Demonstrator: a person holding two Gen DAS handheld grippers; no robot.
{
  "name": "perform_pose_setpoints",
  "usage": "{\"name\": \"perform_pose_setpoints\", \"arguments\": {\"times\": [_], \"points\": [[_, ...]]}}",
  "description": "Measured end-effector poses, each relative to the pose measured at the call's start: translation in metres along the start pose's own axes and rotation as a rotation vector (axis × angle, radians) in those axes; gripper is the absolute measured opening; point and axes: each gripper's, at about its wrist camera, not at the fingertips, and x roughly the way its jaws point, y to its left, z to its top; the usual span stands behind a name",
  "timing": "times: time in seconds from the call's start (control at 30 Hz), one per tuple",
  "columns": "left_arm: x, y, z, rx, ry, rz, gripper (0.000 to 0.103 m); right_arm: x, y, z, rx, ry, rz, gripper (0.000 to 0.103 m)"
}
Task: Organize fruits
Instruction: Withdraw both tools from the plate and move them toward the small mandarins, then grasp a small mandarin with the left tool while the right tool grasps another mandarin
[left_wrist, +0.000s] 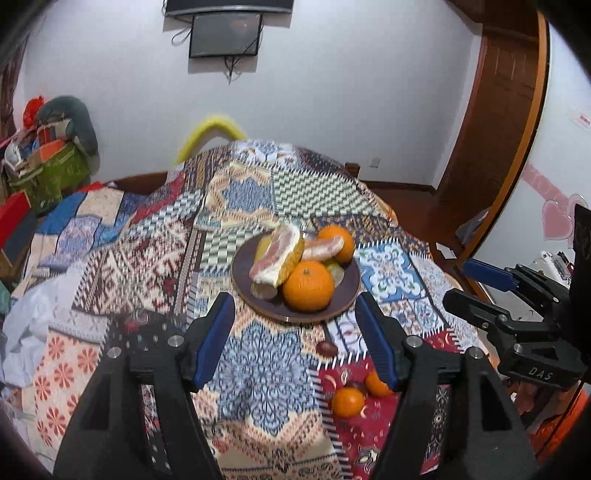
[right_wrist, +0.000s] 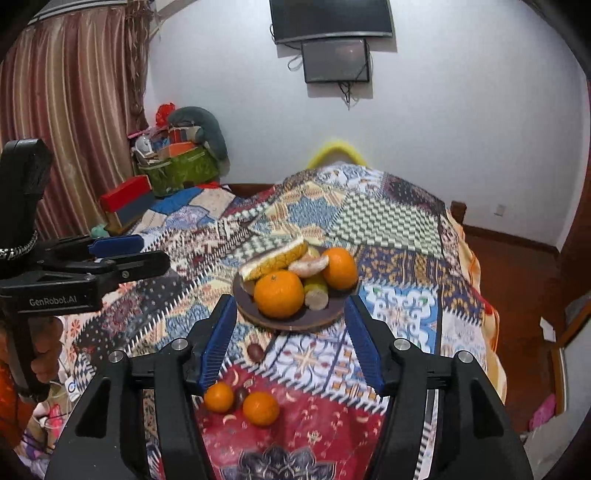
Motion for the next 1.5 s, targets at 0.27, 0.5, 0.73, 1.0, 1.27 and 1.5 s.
{"name": "perform_pose_setpoints", "arguments": {"times": [0.27, 0.5, 0.73, 1.0, 1.27, 1.5], "points": [[0.014, -0.003, -0.036, -0.022, 0.077, -0.009, 0.067, 0.012, 0.005, -0.037, 0.036, 0.08, 0.016, 0.057], [0.033, -0.009, -0.065, -0.023, 0.152, -0.018, 0.067, 0.039, 0.01, -0.068, 0.039, 0.177, 0.041, 0.057], [0.048, -0.011, -0.084, -0.018, 0.22, -0.048, 0.062, 0.057, 0.011, -0.079, 0.068, 0.234, 0.098, 0.049], [0.055, -0.017, -0.087, -0.02, 0.241, -0.081, 0.054, 0.065, 0.014, -0.084, 0.065, 0.256, 0.121, 0.034], [0.066, -0.032, -0.09, 0.002, 0.272, -0.097, 0.054, 0.054, 0.003, -0.084, 0.096, 0.237, 0.117, 0.034], [0.076, -0.047, -0.095, 0.043, 0.301, -0.123, 0.046, 0.039, -0.011, -0.085, 0.112, 0.22, 0.089, 0.034]]}}
